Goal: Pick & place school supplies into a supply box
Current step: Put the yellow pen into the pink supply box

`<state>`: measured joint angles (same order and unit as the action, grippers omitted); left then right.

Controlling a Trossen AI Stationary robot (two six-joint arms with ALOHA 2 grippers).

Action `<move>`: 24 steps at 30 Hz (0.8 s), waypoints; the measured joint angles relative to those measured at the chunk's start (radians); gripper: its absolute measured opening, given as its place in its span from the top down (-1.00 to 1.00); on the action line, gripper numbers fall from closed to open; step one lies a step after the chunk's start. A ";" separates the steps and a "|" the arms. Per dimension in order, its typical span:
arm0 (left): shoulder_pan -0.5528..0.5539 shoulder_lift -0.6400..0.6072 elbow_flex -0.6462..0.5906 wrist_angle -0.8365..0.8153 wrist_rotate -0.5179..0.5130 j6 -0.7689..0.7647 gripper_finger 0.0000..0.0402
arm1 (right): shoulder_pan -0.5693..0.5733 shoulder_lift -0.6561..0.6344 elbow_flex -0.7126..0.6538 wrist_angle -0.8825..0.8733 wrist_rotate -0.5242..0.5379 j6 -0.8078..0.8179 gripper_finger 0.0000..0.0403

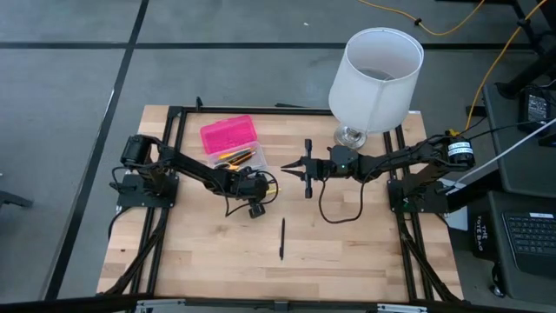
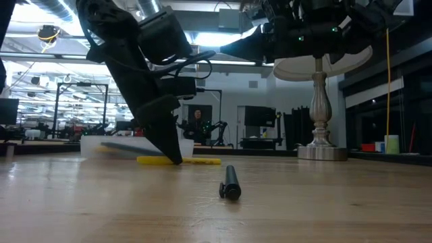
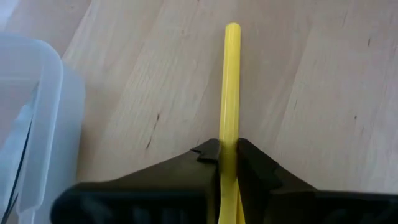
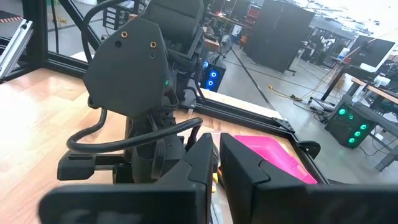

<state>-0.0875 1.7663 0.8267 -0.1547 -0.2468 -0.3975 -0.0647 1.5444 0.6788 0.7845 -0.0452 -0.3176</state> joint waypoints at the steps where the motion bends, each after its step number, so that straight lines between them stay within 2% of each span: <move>1: -0.004 -0.007 0.000 0.000 -0.001 0.001 0.91 | 0.000 0.000 0.000 0.000 0.000 0.000 0.82; 8: -0.039 -0.124 -0.007 -0.044 0.019 0.060 0.92 | 0.000 0.000 0.000 -0.001 0.000 0.000 0.82; 16: -0.067 -0.305 -0.006 -0.118 -0.045 0.121 0.92 | 0.000 0.000 0.000 -0.003 0.000 0.001 0.82; 20: -0.078 -0.400 -0.064 -0.091 -0.072 0.147 0.92 | 0.001 0.000 0.000 -0.004 0.000 0.001 0.82; 24: -0.091 -0.502 -0.188 0.017 -0.073 0.134 0.92 | 0.003 0.000 0.000 -0.005 0.000 0.001 0.82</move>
<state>-0.1789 1.2639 0.6387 -0.1373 -0.3195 -0.2637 -0.0616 1.5444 0.6788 0.7795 -0.0452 -0.3163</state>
